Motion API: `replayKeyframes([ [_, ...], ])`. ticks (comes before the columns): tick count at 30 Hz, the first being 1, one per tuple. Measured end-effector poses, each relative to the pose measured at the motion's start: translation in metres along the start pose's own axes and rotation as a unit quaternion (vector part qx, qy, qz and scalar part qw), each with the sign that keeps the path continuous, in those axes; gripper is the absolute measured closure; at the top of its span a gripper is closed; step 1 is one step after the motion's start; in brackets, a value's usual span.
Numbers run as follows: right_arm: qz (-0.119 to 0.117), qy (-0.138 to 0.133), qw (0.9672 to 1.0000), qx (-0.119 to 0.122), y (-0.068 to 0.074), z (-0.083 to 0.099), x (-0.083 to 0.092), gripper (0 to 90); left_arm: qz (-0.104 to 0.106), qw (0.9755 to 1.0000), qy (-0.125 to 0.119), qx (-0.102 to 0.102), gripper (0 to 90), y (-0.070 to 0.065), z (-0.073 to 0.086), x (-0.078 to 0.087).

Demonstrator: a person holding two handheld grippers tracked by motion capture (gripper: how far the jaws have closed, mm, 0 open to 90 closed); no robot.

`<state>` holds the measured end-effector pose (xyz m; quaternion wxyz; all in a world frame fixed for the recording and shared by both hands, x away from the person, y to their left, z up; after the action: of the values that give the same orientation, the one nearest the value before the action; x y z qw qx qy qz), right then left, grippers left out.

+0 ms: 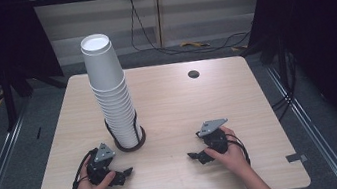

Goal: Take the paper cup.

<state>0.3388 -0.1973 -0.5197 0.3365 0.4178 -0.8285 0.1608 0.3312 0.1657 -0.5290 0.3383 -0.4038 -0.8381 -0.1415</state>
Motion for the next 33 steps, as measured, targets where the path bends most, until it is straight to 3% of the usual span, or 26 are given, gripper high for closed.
replayKeyframes([
  [14,0.000,0.001,1.0000,0.000,0.000,0.000,0.000,13.8,-0.005,1.0000,0.000,0.004,4.3,-0.001,0.003,0.003],
  [17,-0.001,0.000,1.0000,0.002,0.000,0.000,0.000,14.9,-0.009,0.9998,0.016,-0.010,5.9,0.001,0.001,0.008],
  [18,-0.003,-0.003,1.0000,0.001,0.001,0.000,0.000,16.8,-0.014,0.9997,0.015,-0.014,6.3,0.001,-0.001,0.010],
  [21,-0.009,-0.006,0.9999,-0.006,0.001,-0.001,0.000,17.0,0.000,1.0000,-0.005,-0.002,6.5,0.005,-0.007,0.019],
  [25,-0.020,-0.018,0.9995,-0.014,0.003,-0.008,0.001,17.7,0.011,0.9999,-0.010,0.002,7.8,0.011,-0.016,0.032],
  [28,-0.026,-0.029,0.9992,-0.010,0.006,-0.018,0.004,18.5,0.012,0.9999,-0.005,-0.002,12.4,0.015,-0.025,0.041],
  [33,-0.027,-0.016,0.9994,0.012,0.009,-0.038,0.007,20.1,0.022,0.9996,-0.015,0.004,13.6,0.019,-0.042,0.055],
])
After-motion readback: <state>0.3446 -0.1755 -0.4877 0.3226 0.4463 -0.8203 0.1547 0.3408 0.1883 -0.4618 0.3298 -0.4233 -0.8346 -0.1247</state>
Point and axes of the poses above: each handheld gripper's, and its own axes: x roughly backward along the jaws, z roughly out of its underside, y roughly to its left, the point moved 2 cm from there along -x, roughly forward along the jaws, and after that the axes turned 1 degree about -y, right-handed, at the moved point
